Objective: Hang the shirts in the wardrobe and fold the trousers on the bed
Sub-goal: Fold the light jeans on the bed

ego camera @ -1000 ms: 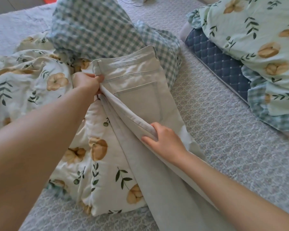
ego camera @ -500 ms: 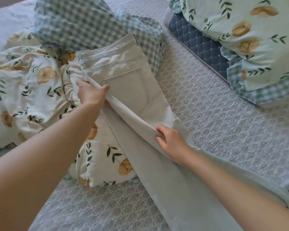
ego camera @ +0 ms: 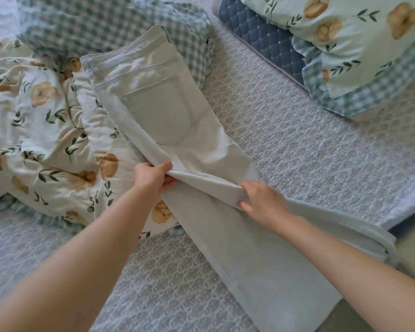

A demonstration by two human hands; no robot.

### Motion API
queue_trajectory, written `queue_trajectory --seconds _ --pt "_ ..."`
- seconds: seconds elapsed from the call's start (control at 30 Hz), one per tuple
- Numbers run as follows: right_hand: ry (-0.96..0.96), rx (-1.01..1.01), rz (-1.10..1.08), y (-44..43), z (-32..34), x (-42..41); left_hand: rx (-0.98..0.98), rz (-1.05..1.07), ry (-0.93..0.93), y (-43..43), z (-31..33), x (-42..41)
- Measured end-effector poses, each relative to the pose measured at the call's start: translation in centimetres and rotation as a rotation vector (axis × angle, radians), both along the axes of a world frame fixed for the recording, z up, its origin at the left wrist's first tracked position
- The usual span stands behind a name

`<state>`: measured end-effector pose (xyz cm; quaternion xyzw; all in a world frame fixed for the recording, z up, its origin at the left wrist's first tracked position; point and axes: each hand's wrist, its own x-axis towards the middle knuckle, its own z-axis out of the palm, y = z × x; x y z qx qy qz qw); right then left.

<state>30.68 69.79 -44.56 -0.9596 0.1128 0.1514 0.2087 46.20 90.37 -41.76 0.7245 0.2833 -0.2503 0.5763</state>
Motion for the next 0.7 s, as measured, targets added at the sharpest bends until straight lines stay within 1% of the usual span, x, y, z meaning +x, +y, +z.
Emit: queue_trajectory --seconds 0.07,0.13,0.2,0.37,0.47,0.6,0.7 --pt "0.004 -0.078 -0.037 -2.1 -0.4 -2.5 0.013 -0.012 -0.019 0.2 -0.2 -0.1" --pt "-0.054 -0.107 -0.071 -3.4 -0.8 -4.9 0.028 -0.015 -0.035 0.3 -0.4 0.0" --pt "-0.121 -0.102 -0.084 -3.8 -0.9 -7.0 0.051 0.001 -0.047 0.3 -0.6 -0.2" --pt "-0.278 -0.079 -0.027 -2.2 -0.5 -10.6 0.128 0.028 -0.079 0.1 -0.9 -1.8" --pt "-0.325 -0.048 -0.049 -0.3 -0.3 -12.2 0.161 -0.04 -0.035 -0.6 -0.3 -3.9" --pt "-0.345 -0.014 -0.05 2.8 -1.1 -14.3 0.075 -0.159 0.049 -1.9 -0.6 -7.8" --pt "-0.338 -0.015 -0.02 4.8 -2.0 -15.9 0.087 -0.27 0.109 -1.9 -1.9 -10.5"
